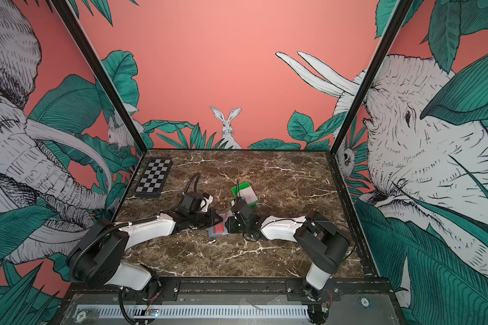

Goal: Insert credit cards into a card holder
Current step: Turn over the card slot at the card holder.

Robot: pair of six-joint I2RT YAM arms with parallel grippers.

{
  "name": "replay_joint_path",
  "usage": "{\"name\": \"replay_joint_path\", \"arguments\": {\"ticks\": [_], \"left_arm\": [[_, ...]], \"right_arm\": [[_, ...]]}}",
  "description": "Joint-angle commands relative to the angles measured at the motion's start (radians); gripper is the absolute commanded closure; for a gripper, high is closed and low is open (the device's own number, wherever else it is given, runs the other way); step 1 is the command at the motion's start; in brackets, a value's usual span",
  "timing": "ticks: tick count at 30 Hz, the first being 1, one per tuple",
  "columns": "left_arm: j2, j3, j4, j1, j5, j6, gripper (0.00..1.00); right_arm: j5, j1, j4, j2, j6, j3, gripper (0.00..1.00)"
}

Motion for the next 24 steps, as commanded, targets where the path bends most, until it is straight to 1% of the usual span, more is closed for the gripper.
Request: {"name": "replay_joint_path", "arguments": {"ticks": [1,5,9,12,16,20,24], "left_arm": [[-0.055,-0.024,-0.039,0.026,-0.055,0.005,0.90],[-0.086,-0.032,-0.036,0.035,-0.057,0.005,0.90],[-0.155,-0.080,0.025,0.038,-0.107,-0.008,0.88],[-0.188,-0.088,0.012,0.046,-0.125,0.007,0.87],[-0.192,-0.092,-0.011,0.062,-0.118,0.016,0.87],[-0.196,-0.107,-0.019,0.071,-0.107,0.020,0.86],[-0.201,-0.100,-0.086,0.069,-0.101,0.063,0.86]], "right_arm": [[0.005,0.016,0.014,-0.024,-0.016,0.025,0.66],[0.002,0.033,-0.003,-0.009,-0.032,0.057,0.64],[-0.010,0.051,-0.007,0.011,-0.046,0.089,0.63],[-0.029,0.061,-0.012,0.030,-0.058,0.115,0.63],[-0.037,0.071,-0.020,0.048,-0.067,0.137,0.63],[0.000,0.072,-0.036,0.026,-0.081,0.130,0.63],[0.072,0.071,-0.119,-0.018,-0.133,0.137,0.62]]}}
